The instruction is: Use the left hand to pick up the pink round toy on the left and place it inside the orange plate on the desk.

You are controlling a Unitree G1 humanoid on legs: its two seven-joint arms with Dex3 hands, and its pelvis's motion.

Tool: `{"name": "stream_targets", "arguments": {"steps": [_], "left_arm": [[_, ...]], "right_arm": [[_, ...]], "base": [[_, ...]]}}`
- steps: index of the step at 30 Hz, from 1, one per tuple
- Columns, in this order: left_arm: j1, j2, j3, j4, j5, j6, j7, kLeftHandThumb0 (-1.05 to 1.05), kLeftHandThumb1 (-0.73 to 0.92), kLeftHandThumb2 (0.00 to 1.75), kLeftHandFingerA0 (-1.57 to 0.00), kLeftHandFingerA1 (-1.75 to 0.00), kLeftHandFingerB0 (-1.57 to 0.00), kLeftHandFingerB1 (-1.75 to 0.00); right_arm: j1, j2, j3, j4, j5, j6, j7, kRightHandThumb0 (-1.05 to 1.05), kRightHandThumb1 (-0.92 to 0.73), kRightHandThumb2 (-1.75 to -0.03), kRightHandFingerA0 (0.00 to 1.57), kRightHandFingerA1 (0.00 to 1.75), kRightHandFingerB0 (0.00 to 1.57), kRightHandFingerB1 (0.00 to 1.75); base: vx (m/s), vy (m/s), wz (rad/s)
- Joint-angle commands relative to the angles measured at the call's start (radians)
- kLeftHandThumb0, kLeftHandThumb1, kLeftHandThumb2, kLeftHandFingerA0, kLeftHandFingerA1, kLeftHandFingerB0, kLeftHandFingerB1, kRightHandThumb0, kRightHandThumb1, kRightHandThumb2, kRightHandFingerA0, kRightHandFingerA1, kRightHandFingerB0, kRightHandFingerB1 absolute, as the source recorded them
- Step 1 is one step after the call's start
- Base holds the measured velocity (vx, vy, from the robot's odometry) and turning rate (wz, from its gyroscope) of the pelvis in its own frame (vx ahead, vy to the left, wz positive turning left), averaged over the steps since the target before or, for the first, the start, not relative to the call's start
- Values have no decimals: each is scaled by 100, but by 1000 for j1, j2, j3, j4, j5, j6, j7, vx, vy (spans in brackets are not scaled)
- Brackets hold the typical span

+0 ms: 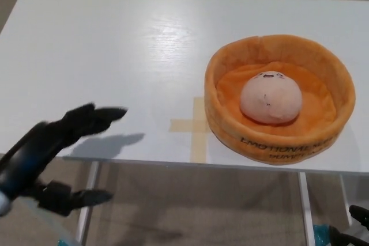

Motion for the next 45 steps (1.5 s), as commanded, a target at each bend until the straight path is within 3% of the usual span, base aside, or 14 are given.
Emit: {"name": "stream_targets", "arguments": {"steps": [1, 6, 10, 17, 24, 28, 29, 30, 32, 33, 34, 39, 40, 45], "left_arm": [[255, 240, 192, 28, -698, 340, -842, -22, 46, 52, -41, -47, -42, -34], [196, 243, 138, 284, -532, 241, -857, -23, 43, 53, -53, -48, -49, -38], [130, 237, 116, 501, -446, 262, -845, -9, 46, 53, -57, -52, -52, -40], [23, 162, 144, 859, -322, 187, -634, -28, 41, 52, -67, -48, -58, -39], [-64, 75, 160, 1206, -202, 103, -232, -33, 43, 53, -52, -40, -52, -37], [-69, 21, 153, 1273, -173, 95, -61, -34, 44, 60, -24, -36, -27, -34], [-70, 1, 140, 1293, -152, 90, -1, -25, 18, 80, -10, -52, -10, -50], [-70, -14, 129, 1308, -135, 83, 46, -25, 18, 80, -10, -52, -10, -50], [-69, -24, 110, 1325, -110, 73, 95, -48, 43, 53, -17, -28, -22, -30], [-69, -26, 105, 1330, -104, 71, 106, -48, 43, 53, -17, -28, -22, -30], [-68, -33, 98, 1337, -95, 67, 128, -30, 28, 85, 0, -48, 0, -47], [-73, -49, 69, 1358, -63, 39, 179, -33, 24, 84, 0, -49, 0, -48], [-77, -54, 66, 1362, -64, 36, 185, -60, 46, 55, -10, -25, -14, -28], [-84, -59, 58, 1370, -61, 20, 197, -69, 42, 76, 0, -29, -8, -38]], "right_arm": [[42, -2, -15, 10, 26, 1, 1, -22, -44, -79, 26, 89, 24, 75], [42, -5, -17, 10, 28, -2, 7, -31, -34, -92, 31, 75, 28, 70], [41, -3, -21, 9, 31, -13, 6, -20, -41, -81, 27, 89, 24, 77], [39, -9, -4, 9, 12, -3, -9, -25, -41, -80, 27, 92, 24, 80], [38, -10, -19, 12, 27, -1, 1, -25, -38, -82, 26, 94, 23, 81], [35, -14, -7, 14, 14, 17, -8, -24, -40, -80, 27, 90, 23, 78], [35, -18, -2, 16, 10, 30, -3, -20, -42, -75, 27, 77, 26, 68], [36, -20, 1, 18, 7, 41, 1, -20, -42, -75, 27, 77, 26, 68], [43, -25, 13, 21, -6, 50, -2, -18, -33, -92, 31, 68, 24, 63], [45, -26, 16, 22, -9, 52, -3, -18, -33, -92, 31, 68, 24, 63], [48, -29, 18, 24, -11, 61, -2, -22, -37, -83, 28, 71, 27, 66], [53, -35, 25, 30, -16, 82, 0, -19, -33, -91, 31, 67, 22, 61], [58, -35, 28, 30, -16, 76, 2, -24, -41, -75, 25, 77, 22, 64], [61, -36, 28, 29, -13, 76, 7, -27, -38, -77, 25, 84, 21, 71]], "base": [[0, 0, 0], [0, 0, 0], [0, 0, 0], [0, 0, 0], [0, 0, 0], [0, 0, 0], [0, 0, 0], [0, 0, 0], [0, 0, 0], [0, 0, 0], [0, 0, 0], [0, 0, 0], [0, 0, 0], [0, 0, 0]]}}
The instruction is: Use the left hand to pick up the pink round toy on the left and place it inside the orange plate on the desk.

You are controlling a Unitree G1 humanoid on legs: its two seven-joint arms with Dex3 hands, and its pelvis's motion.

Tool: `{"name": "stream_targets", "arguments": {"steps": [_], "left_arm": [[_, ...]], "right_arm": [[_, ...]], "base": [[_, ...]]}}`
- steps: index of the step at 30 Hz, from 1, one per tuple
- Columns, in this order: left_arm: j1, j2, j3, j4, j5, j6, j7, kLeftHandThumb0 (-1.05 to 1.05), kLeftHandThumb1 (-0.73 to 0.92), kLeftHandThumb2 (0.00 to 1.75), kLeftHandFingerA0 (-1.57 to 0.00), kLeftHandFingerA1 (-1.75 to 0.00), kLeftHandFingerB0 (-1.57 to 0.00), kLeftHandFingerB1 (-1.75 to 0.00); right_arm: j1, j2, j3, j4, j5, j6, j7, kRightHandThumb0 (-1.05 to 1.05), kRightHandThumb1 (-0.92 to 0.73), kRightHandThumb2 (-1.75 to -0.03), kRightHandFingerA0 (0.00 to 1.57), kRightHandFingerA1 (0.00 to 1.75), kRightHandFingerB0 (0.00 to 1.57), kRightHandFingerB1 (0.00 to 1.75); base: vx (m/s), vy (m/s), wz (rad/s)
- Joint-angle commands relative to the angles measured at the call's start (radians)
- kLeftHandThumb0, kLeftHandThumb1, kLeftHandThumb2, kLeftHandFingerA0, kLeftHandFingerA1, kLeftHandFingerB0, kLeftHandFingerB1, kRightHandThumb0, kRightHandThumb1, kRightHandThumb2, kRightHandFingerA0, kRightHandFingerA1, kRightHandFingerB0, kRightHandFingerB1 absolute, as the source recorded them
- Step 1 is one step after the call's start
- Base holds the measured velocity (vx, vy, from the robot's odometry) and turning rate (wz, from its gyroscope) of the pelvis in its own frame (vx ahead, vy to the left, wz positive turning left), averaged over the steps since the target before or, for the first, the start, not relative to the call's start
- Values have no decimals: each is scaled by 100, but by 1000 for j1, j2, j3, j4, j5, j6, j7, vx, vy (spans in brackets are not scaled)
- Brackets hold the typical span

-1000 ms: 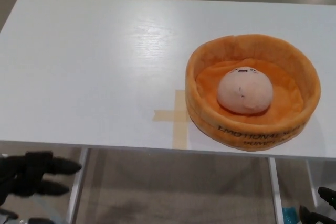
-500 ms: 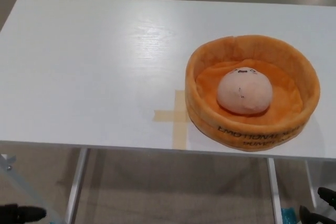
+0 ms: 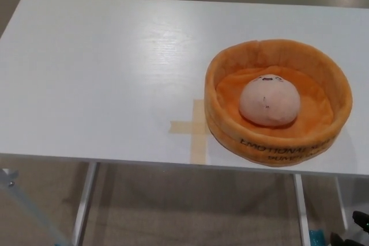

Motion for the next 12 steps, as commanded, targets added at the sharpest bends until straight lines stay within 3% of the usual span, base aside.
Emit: {"name": "stream_targets", "arguments": {"steps": [1, 12], "left_arm": [[-42, -67, 1, 119, 48, -84, 266, -62, 42, 71, -19, -39, -10, -36], [-83, -77, -52, 131, 102, -145, 302, -66, 43, 73, -20, -41, -10, -37]], "right_arm": [[46, -22, 9, 22, -1, 65, 21, -20, -34, -91, 28, 66, 19, 60], [43, -18, 14, 19, 7, 71, 37, -22, -35, -92, 25, 66, 17, 60]], "base": [[0, 0, 0], [0, 0, 0]]}}
